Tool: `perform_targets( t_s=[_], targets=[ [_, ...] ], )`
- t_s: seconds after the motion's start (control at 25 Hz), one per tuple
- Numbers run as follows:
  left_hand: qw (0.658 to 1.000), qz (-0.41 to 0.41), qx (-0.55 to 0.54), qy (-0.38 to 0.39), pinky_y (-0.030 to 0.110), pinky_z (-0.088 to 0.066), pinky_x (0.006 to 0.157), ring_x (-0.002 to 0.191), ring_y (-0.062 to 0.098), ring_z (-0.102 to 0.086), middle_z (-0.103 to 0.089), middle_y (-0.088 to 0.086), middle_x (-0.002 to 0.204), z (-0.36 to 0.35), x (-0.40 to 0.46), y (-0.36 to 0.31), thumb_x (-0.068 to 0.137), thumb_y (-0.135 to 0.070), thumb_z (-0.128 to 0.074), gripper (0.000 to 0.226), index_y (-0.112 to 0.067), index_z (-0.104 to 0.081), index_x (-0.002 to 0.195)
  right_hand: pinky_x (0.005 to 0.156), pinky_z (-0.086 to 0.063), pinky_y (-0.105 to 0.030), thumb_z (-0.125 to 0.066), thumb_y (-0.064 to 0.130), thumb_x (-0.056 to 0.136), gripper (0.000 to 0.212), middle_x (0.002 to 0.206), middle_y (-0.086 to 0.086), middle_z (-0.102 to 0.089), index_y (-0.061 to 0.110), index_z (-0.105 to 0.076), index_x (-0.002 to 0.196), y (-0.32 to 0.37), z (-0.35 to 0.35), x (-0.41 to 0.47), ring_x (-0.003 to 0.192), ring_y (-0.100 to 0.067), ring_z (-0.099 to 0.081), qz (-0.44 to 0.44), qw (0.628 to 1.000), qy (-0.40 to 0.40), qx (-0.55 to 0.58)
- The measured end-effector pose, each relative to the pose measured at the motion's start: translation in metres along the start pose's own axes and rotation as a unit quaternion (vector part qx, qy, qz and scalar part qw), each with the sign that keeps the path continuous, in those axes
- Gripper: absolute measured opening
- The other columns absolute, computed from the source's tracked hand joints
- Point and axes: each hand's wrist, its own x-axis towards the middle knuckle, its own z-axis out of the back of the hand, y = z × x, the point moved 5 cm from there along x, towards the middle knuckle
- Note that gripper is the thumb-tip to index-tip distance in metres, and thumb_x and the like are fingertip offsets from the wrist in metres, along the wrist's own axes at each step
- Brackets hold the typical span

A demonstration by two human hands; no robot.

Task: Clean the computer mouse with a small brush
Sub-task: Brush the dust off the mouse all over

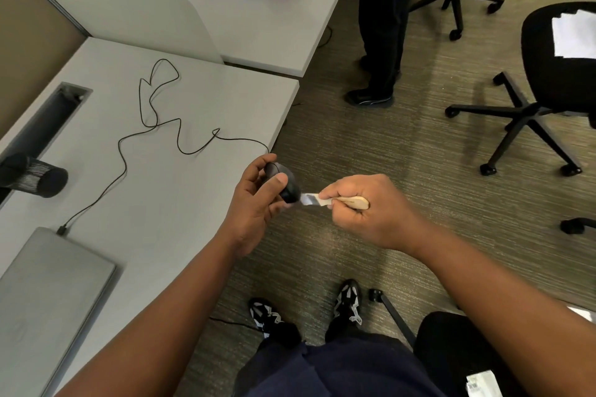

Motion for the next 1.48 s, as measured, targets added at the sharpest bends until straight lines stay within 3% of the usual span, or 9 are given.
perform_targets(
  t_s=[0.16,0.28,0.36,0.64,0.8,0.92,1.2,1.36,1.48],
  targets=[
    [0.997,-0.024,0.072,0.015,0.037,-0.062,0.088,0.122,0.028,-0.066,-0.050,0.004,0.145,0.001,-0.004,-0.002,0.070,-0.035,-0.092,0.076,-0.040,-0.060,0.139,0.045,-0.040,-0.024,-0.064,0.018,0.088,0.017,0.073,-0.002,-0.071,0.030,-0.074,0.094,0.000,0.021,0.003,0.051,-0.009,-0.055,-0.054,0.991,-0.064,0.102],
    [0.986,-0.057,0.150,0.037,0.037,-0.062,0.093,0.121,0.028,-0.069,-0.052,-0.003,0.150,-0.002,-0.006,-0.004,0.061,-0.035,-0.098,0.094,-0.043,-0.055,0.144,0.051,-0.050,-0.051,-0.065,0.027,0.087,0.011,0.081,-0.014,-0.074,0.028,-0.073,0.095,0.013,0.029,0.010,0.067,-0.044,-0.064,-0.058,0.977,-0.093,0.184],
    [0.977,-0.069,0.192,0.061,0.035,-0.062,0.092,0.123,0.022,-0.067,-0.050,-0.008,0.153,-0.006,-0.007,-0.006,0.059,-0.036,-0.100,0.100,-0.048,-0.053,0.146,0.056,-0.052,-0.058,-0.063,0.029,0.088,0.013,0.084,-0.015,-0.075,0.028,-0.073,0.096,0.021,0.026,0.015,0.075,-0.048,-0.066,-0.058,0.978,-0.082,0.183],
    [0.954,-0.078,0.280,0.074,0.027,-0.063,0.090,0.133,0.020,-0.059,-0.037,-0.012,0.164,-0.008,-0.005,-0.003,0.063,-0.023,-0.100,0.118,-0.055,-0.037,0.157,0.044,-0.039,-0.022,-0.056,0.024,0.080,0.019,0.066,-0.004,-0.071,0.020,-0.074,0.075,0.027,0.016,0.016,0.048,-0.012,-0.056,-0.060,0.995,0.008,0.076],
    [0.954,-0.075,0.275,0.089,0.022,-0.061,0.084,0.129,0.011,-0.061,-0.039,-0.021,0.157,-0.010,-0.005,-0.002,0.066,-0.015,-0.101,0.121,-0.059,-0.034,0.157,0.044,-0.040,-0.024,-0.056,0.022,0.081,0.018,0.067,-0.003,-0.072,0.020,-0.074,0.076,0.031,0.022,0.016,0.051,-0.019,-0.060,-0.050,0.995,-0.004,0.084],
    [0.953,-0.071,0.277,0.097,0.023,-0.062,0.085,0.124,-0.005,-0.061,-0.037,-0.021,0.161,-0.009,-0.003,-0.003,0.066,-0.017,-0.102,0.126,-0.059,-0.028,0.159,0.044,-0.037,-0.019,-0.061,0.012,0.089,0.018,0.068,0.006,-0.070,0.023,-0.075,0.084,0.032,0.025,0.017,0.049,-0.007,-0.054,-0.037,0.995,-0.035,0.087],
    [0.952,-0.068,0.289,0.074,0.029,-0.064,0.084,0.133,0.012,-0.057,-0.039,-0.019,0.161,-0.007,-0.003,0.002,0.066,-0.007,-0.102,0.129,-0.056,-0.028,0.160,0.046,-0.037,-0.017,-0.059,0.020,0.079,0.014,0.063,0.008,-0.067,0.020,-0.072,0.074,0.030,0.015,0.014,0.049,-0.002,-0.052,-0.043,0.996,0.050,0.059],
    [0.944,-0.085,0.310,0.079,0.024,-0.063,0.084,0.133,0.011,-0.055,-0.008,-0.026,0.169,-0.012,-0.003,0.000,0.067,-0.005,-0.101,0.128,-0.061,-0.028,0.155,0.045,-0.036,-0.014,-0.062,0.016,0.089,0.015,0.070,0.010,-0.069,0.023,-0.075,0.086,0.028,0.022,0.016,0.051,-0.003,-0.055,-0.033,0.996,-0.028,0.075],
    [0.944,-0.084,0.312,0.067,0.026,-0.063,0.090,0.133,0.012,-0.054,0.009,-0.030,0.165,-0.014,-0.003,0.000,0.066,0.001,-0.100,0.129,-0.063,-0.027,0.152,0.046,-0.034,-0.013,-0.060,0.017,0.083,0.014,0.062,0.014,-0.065,0.020,-0.073,0.078,0.024,0.013,0.013,0.049,-0.002,-0.053,-0.047,0.997,0.027,0.060]
  ],
)
